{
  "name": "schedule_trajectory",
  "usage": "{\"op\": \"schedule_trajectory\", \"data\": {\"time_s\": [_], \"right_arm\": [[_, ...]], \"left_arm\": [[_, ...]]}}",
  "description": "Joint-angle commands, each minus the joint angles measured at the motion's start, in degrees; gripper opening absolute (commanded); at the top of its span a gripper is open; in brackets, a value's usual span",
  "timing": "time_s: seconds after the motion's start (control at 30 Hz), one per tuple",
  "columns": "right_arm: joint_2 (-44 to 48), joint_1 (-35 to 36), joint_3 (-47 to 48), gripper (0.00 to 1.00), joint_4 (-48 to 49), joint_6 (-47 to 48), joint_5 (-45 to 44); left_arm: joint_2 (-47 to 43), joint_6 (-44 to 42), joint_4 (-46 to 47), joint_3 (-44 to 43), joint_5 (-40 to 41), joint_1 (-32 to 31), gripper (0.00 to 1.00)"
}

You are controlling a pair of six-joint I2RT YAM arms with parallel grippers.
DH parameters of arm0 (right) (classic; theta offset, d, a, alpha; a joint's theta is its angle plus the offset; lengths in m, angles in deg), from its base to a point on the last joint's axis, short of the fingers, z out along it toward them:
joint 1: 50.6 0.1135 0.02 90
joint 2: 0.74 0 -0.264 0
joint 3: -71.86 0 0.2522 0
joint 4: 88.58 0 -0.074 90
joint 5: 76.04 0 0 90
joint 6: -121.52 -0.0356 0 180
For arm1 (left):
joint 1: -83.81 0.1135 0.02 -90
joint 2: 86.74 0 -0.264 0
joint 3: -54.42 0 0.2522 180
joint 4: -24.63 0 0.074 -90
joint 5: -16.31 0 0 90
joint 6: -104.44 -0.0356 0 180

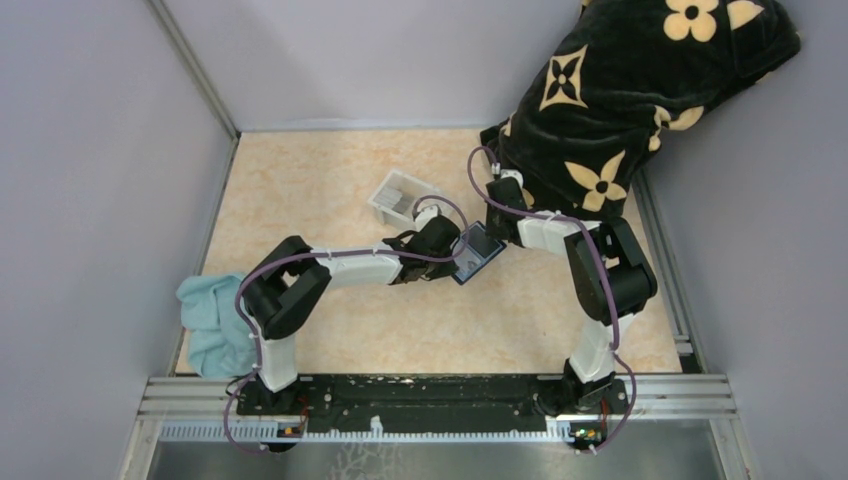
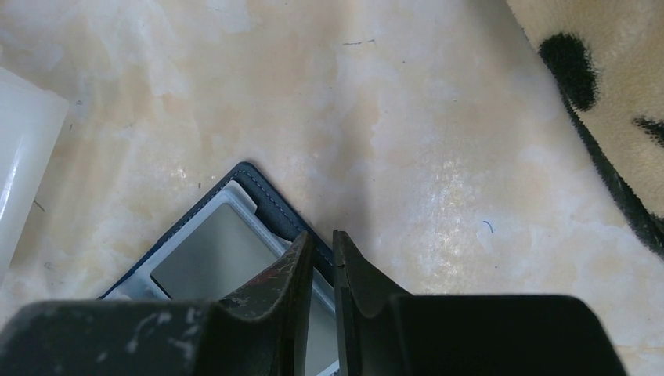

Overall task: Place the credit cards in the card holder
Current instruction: Insert the credit card into the card holder.

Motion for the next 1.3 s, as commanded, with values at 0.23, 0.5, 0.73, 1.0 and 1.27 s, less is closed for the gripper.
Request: {"op": "schedule_trajectory", "data": {"time_s": [0.23, 0.5, 0.73, 1.0, 1.27], "right_arm": [[0.6, 0.0, -2.6, 0.16, -1.4, -1.2, 2.4], [1.6, 0.3, -3.4, 0.16, -1.6, -1.5, 2.4], [2.3, 0.4, -4.4, 0.16, -1.6, -1.6, 2.4], [3.7, 0.8, -5.3, 0.16, -2.1, -1.8, 2.2], [4.1, 2.0, -5.7, 0.16, -2.5, -2.0, 1.7]], "left_arm": [[-1.1, 2.4, 3.8, 0.4, 3.7, -0.8, 0.21], [-1.4, 3.0, 5.5, 1.0, 4.8, -1.2, 0.21], [-2.4, 3.4, 7.1, 1.1, 6.8, -2.0, 0.21], [-5.0, 2.6, 7.6, 0.4, 9.9, -2.9, 0.21], [-6.3, 2.3, 8.9, 1.2, 11.2, -3.7, 0.22]]}}
